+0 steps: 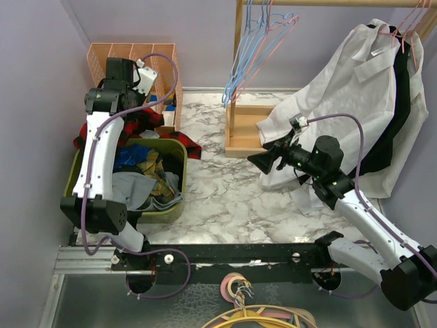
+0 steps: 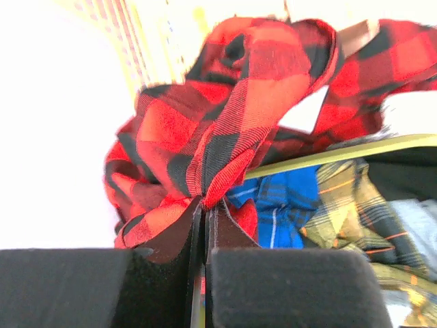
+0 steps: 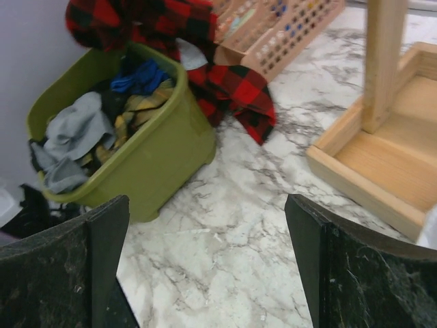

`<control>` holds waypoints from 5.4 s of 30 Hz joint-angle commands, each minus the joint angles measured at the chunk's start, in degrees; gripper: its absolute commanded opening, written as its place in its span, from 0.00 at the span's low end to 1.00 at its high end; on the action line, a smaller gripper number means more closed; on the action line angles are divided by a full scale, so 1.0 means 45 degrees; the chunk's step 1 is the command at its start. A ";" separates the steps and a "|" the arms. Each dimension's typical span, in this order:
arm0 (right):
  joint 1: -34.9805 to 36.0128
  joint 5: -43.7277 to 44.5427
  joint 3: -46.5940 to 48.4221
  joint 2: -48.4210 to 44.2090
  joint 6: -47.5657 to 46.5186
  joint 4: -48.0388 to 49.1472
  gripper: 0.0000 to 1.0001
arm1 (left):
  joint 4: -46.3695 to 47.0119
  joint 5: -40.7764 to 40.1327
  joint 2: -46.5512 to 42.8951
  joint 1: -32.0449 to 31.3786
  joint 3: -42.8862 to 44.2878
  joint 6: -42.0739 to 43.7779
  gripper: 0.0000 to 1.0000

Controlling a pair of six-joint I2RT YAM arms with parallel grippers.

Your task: Place the shirt on the hanger

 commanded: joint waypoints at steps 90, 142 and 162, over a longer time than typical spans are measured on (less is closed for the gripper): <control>-0.0290 0.0535 -0.1211 0.1933 0.1099 0.2939 0.75 | 0.7366 0.9876 -0.0489 -0.3742 -0.4842 -0.4149 0.00; 0.6808 1.0023 0.0203 0.6654 -1.3051 0.5649 0.97 | 0.4918 1.1218 -0.0802 -0.3811 -0.4052 -0.2417 0.00; 0.3840 0.5520 0.0220 0.3068 -0.9193 0.3456 0.01 | 0.4803 0.8347 0.0592 -0.3941 -0.2957 -0.3108 0.02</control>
